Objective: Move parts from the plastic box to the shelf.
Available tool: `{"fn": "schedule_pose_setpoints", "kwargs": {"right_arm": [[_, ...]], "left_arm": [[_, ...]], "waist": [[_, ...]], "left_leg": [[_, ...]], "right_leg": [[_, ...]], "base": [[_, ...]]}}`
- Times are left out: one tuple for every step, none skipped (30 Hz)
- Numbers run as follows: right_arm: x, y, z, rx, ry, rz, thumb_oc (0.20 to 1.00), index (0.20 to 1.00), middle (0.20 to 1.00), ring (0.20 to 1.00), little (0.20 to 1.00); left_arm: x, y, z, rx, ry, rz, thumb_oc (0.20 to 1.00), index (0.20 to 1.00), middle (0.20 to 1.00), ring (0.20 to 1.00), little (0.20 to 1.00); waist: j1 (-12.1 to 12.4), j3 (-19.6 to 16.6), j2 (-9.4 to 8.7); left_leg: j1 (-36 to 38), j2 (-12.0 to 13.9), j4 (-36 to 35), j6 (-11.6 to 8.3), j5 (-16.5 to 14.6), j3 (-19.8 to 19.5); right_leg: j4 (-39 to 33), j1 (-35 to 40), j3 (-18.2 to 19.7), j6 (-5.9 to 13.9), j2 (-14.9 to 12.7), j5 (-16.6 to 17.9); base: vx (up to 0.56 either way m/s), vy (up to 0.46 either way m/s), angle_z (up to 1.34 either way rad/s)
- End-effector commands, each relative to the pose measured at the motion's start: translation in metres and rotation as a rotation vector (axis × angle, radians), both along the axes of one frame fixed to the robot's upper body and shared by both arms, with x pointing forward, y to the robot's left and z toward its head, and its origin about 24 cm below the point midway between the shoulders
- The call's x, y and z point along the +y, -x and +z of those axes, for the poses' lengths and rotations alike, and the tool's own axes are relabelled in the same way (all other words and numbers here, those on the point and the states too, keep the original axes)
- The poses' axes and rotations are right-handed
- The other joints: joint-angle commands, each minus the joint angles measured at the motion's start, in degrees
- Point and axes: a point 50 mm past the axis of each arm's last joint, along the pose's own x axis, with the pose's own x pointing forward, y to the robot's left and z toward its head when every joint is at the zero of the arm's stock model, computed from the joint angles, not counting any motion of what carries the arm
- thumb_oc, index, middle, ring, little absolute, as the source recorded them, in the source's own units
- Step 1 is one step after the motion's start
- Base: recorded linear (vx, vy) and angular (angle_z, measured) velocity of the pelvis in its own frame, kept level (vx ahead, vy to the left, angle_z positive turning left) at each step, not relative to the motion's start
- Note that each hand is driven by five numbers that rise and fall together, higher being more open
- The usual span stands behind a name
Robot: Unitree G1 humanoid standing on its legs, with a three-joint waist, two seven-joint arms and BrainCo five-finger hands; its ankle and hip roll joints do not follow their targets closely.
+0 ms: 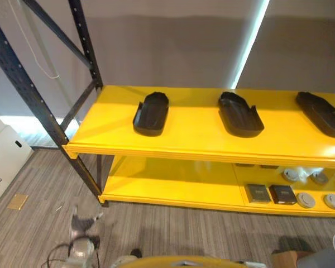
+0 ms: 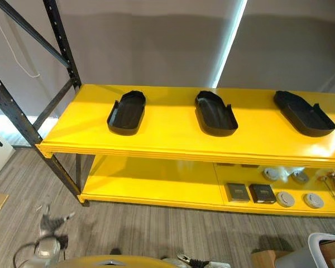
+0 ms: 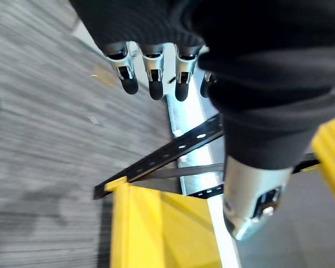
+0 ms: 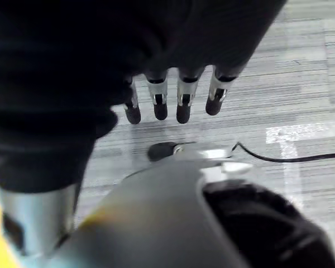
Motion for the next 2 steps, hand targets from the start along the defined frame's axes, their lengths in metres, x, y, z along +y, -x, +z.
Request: {"fn": "schedule_pose_setpoints", "kwargs": {"right_arm": [[-0.002, -0.002, 0.001, 0.037, 0.008, 0.035, 1.0, 1.0, 1.0, 1.0, 1.0], [-0.001, 0.0, 0.0, 0.056, 0.001, 0.022, 1.0, 1.0, 1.0, 1.0, 1.0]], "left_arm": [[0.002, -0.043, 0.013, -0.144, 0.058, 0.026, 1.0, 1.0, 1.0, 1.0, 1.0], [0.005, -0.029, 0.004, -0.077, 0.081, 0.078, 1.0, 1.0, 1.0, 1.0, 1.0]], "waist": [[-0.29, 3.13, -1.05], [-0.39, 2.95, -1.01]], "left_leg": [[4.39, -3.64, 1.52, 2.67, -10.75, 1.43], [4.53, -3.76, 1.48, 2.87, -10.91, 1.35]], "right_leg": [[1.25, 0.35, -0.02, -0.78, 1.58, -2.39], [1.3, 0.37, -0.02, -0.7, 1.45, -2.51]], "base": [[-0.03, 0.045, 0.04], [-0.04, 0.058, 0.07]]}}
